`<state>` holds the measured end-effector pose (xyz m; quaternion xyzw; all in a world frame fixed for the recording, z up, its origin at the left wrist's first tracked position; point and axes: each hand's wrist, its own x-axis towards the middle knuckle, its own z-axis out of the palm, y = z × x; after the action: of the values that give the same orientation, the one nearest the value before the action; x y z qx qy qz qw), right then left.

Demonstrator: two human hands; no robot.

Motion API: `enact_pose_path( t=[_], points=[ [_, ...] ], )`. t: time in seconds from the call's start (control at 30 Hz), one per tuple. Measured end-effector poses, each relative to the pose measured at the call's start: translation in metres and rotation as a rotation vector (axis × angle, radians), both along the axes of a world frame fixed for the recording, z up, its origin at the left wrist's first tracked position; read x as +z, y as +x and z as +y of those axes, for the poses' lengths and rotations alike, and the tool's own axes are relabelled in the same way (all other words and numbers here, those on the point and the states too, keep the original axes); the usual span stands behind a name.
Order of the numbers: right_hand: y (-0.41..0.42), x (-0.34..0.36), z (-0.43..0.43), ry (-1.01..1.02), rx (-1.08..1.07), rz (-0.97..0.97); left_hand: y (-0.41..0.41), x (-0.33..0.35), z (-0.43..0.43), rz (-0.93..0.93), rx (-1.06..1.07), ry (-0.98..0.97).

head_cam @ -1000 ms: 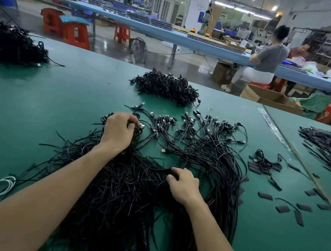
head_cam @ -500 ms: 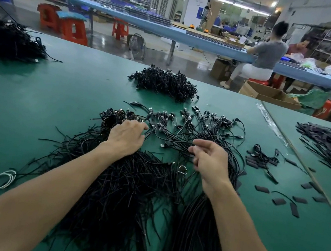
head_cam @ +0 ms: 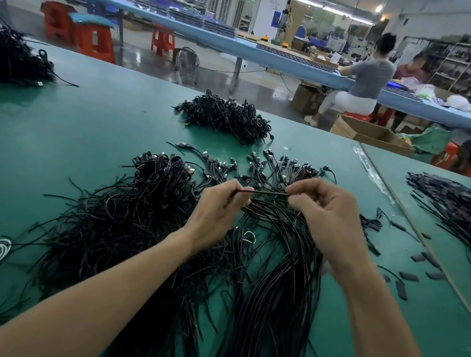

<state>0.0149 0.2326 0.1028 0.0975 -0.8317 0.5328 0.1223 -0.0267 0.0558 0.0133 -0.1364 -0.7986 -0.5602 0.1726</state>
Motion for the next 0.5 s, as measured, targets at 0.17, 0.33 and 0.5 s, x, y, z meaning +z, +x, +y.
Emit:
enact_pose_path(
  t=[0.17, 0.33, 0.5],
  points=[
    [-0.010, -0.019, 0.030, 0.234, -0.149, 0.062, 0.011, 0.024, -0.002, 0.262, 0.137, 0.074],
    [-0.012, -0.026, 0.035, 0.189, -0.277, 0.078, 0.017, 0.040, -0.013, -0.032, -0.009, -0.236],
    [-0.011, -0.028, 0.038, 0.132, -0.229, 0.118, 0.035, 0.038, -0.024, -0.579, -0.475, -0.227]
  ],
)
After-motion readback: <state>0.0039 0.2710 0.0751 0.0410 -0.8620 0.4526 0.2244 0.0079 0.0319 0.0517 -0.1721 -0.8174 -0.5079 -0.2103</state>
